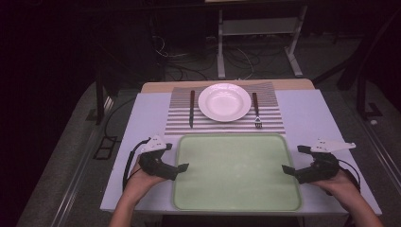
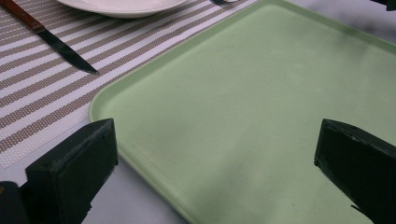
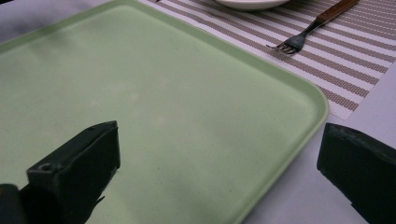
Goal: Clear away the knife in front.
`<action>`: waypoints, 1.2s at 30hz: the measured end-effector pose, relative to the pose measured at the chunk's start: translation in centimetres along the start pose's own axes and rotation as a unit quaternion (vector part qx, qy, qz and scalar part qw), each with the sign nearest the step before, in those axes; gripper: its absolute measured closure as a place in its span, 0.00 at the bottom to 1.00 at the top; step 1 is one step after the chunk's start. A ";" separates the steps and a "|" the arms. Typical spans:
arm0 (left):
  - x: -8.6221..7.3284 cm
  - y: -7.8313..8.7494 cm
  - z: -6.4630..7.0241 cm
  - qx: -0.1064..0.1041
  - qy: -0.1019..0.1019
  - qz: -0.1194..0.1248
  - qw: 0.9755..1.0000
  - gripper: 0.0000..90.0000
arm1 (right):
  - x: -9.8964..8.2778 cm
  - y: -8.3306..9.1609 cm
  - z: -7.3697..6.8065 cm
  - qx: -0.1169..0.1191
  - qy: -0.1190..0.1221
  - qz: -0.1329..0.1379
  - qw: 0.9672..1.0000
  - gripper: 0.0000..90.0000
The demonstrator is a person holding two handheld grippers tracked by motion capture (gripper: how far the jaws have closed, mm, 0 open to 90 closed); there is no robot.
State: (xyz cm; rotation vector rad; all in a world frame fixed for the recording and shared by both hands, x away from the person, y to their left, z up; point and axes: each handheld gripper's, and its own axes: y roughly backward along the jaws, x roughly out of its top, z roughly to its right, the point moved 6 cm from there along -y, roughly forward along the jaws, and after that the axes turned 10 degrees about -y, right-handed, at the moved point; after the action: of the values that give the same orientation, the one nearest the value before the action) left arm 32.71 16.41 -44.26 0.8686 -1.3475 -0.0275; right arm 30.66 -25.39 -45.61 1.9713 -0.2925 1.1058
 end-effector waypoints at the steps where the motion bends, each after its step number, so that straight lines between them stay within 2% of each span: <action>1: 0.0 0.0 0.0 0.000 0.000 0.000 1.000 0.00 | 0.0 0.0 0.0 -0.001 -0.001 0.000 1.000 0.00; 12: 0.5 -0.5 -0.5 -0.001 0.000 0.007 1.000 0.00 | 0.1 0.2 -0.1 0.005 -0.005 0.005 1.000 0.00; 26: 1.0 -1.0 -1.6 0.007 0.012 0.016 1.000 0.00 | 0.0 0.1 -0.2 0.009 -0.007 0.001 1.000 0.00; 36: 1.1 -1.4 -2.2 0.012 0.010 0.009 1.000 0.00 | 0.0 0.0 -0.2 0.013 -0.007 0.001 1.000 0.00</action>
State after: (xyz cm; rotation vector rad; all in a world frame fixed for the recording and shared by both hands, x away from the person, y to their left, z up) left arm 35.53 16.02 -44.02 0.8751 -1.3397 0.0123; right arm 30.54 -25.26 -45.51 2.0020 -0.2892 1.1027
